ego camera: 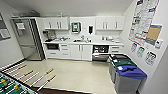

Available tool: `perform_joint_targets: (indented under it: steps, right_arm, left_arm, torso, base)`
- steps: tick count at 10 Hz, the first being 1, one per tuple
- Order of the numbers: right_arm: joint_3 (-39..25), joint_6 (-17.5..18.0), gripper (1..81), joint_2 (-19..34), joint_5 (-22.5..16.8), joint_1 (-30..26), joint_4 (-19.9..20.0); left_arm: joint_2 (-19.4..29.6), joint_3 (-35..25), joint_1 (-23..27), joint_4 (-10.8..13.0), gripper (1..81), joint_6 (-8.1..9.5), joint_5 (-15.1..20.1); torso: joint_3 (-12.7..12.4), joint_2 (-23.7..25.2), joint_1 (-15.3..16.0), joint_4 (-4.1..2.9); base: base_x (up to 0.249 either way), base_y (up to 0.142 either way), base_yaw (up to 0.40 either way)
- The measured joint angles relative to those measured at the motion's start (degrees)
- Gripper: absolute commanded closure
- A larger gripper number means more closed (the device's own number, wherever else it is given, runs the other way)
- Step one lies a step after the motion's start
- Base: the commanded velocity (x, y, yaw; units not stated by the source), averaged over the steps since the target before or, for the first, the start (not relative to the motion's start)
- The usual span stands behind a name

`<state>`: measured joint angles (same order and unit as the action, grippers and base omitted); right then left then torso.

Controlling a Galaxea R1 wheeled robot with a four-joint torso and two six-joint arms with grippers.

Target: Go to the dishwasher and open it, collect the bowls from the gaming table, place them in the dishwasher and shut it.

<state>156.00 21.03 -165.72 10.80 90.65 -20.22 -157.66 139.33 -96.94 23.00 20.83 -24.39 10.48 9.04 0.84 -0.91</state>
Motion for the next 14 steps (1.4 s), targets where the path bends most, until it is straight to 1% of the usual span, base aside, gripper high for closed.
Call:
perform_joint_targets:
  steps: [2,11,14]
  right_arm:
    - [0.0,0.0,81.1,-0.05,0.0,0.0,0.0]
    - [0.0,0.0,81.1,-0.07,-0.06,-0.02,0.0]
    - [0.0,-0.02,81.1,-1.01,-0.17,-0.41,-0.04]
  left_arm:
    - [-1.11,2.21,0.41,-0.11,81.1,0.0,0.04]
    - [-1.52,2.24,0.3,-0.07,81.1,0.0,-0.02]
    - [-1.57,2.24,0.3,-0.07,81.1,0.0,-0.02]
  torso:
    - [0.0,0.0,0.0,0.0]
    - [0.0,0.0,0.0,0.0]
    - [0.0,0.0,0.0,0.0]
  base:
    - [0.148,0.0,0.0]
    - [0.148,0.0,0.0]
    - [0.148,0.0,0.0]
